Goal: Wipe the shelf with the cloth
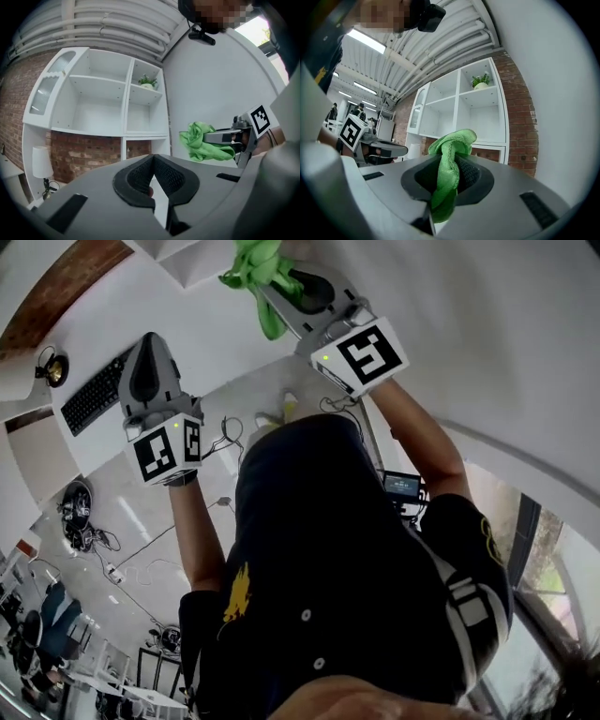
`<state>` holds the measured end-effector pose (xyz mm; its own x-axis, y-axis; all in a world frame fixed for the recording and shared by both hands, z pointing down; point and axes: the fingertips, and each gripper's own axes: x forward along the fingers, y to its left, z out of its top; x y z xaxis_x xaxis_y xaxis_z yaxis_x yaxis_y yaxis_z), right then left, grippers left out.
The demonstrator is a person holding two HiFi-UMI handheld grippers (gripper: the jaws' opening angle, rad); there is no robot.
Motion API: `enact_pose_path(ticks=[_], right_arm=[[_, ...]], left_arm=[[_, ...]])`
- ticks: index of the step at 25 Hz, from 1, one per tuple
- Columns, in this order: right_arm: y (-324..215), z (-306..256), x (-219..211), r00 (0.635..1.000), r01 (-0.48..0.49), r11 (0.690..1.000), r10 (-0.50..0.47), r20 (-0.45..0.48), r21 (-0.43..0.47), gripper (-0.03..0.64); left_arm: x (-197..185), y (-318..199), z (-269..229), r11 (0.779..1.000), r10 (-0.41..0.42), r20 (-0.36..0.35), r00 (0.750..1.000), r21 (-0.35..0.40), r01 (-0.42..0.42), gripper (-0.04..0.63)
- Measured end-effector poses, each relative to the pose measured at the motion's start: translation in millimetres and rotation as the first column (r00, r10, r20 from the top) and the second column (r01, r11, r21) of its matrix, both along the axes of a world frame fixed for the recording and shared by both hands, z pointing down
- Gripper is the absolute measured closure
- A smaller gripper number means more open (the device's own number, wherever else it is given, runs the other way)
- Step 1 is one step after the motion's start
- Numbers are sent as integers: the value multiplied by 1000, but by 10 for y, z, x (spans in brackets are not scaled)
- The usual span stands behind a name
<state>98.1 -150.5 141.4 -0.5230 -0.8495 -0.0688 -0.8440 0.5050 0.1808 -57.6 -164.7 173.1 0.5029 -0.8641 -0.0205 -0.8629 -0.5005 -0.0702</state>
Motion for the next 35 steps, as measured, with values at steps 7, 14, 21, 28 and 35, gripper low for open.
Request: enact_pose_path(ticks=[7,14,21,28,35], right_arm=[[186,-39,208,999,-38,999,38,-28,16,575],[255,-9,154,998,-43,999,43,-46,15,575],[237,-75,5,998,-29,999,30,-59,25,575],[227,-88,12,999,-12,1000,13,-47,29,575],[210,-90,8,999,-7,1000,8,-46,26,575]], left_arm=[[269,227,176,996,84,21,996,-28,-84,578],[261,254,219,996,80,0,997,-30,-80,577],[168,252,81,997,72,-15,997,-2,-72,577],[125,237,42,999,43,-16,999,5,-43,577],[158,246,35,999,46,-18,999,5,-46,577]])
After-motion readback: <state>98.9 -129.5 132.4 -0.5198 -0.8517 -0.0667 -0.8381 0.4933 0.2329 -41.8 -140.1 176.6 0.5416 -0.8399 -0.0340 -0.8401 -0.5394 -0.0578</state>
